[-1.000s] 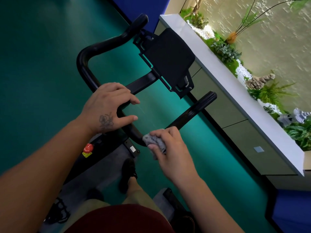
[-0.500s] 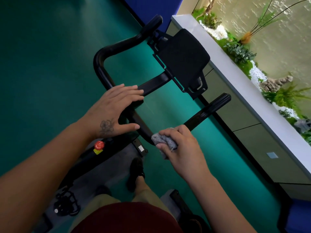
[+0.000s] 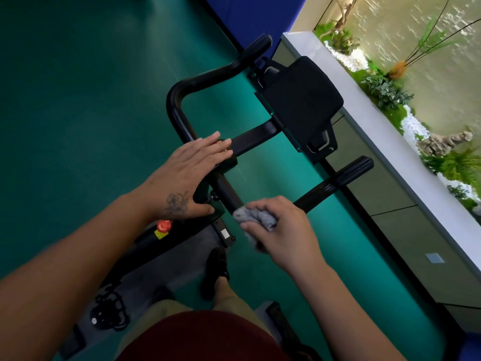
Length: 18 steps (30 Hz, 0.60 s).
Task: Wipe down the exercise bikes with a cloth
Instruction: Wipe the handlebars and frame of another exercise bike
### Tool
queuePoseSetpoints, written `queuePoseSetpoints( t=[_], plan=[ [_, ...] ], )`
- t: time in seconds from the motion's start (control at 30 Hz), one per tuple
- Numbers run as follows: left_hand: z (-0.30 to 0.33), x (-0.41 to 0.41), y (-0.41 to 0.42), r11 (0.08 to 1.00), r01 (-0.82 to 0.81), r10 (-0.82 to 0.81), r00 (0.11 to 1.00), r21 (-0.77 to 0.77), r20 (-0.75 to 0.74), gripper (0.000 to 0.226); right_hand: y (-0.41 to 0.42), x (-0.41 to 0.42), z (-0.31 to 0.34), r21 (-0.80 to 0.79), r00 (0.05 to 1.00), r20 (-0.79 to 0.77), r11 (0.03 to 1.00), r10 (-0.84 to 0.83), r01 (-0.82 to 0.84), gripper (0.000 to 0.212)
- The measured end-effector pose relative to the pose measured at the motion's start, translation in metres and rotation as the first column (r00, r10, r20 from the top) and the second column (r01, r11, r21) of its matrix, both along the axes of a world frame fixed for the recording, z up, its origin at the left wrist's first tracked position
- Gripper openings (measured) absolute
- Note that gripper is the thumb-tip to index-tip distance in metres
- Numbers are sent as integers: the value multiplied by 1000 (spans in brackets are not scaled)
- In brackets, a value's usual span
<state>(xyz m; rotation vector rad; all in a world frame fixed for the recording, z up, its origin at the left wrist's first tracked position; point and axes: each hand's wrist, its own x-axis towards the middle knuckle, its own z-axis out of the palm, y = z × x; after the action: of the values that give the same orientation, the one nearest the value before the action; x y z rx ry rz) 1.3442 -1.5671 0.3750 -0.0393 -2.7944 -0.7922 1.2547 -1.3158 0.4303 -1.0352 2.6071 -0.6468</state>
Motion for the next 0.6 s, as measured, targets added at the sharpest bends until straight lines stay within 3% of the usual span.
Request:
queuePoseSetpoints(
  t=[0.2, 0.4, 0.6],
  plan=[
    [0, 0, 2, 1000, -11, 11, 1000, 1, -8, 113, -31, 6, -7, -15, 999, -18, 999, 34, -34, 33],
    [-1, 2, 2, 1000, -9, 9, 1000, -2, 20, 118, -5, -7, -2, 9, 999, 13, 999, -40, 40, 30],
    [-2, 4, 1, 1000, -13, 13, 1000, -27, 5, 120, -43, -10, -7, -39, 998, 24, 997, -60, 61, 26]
  ],
)
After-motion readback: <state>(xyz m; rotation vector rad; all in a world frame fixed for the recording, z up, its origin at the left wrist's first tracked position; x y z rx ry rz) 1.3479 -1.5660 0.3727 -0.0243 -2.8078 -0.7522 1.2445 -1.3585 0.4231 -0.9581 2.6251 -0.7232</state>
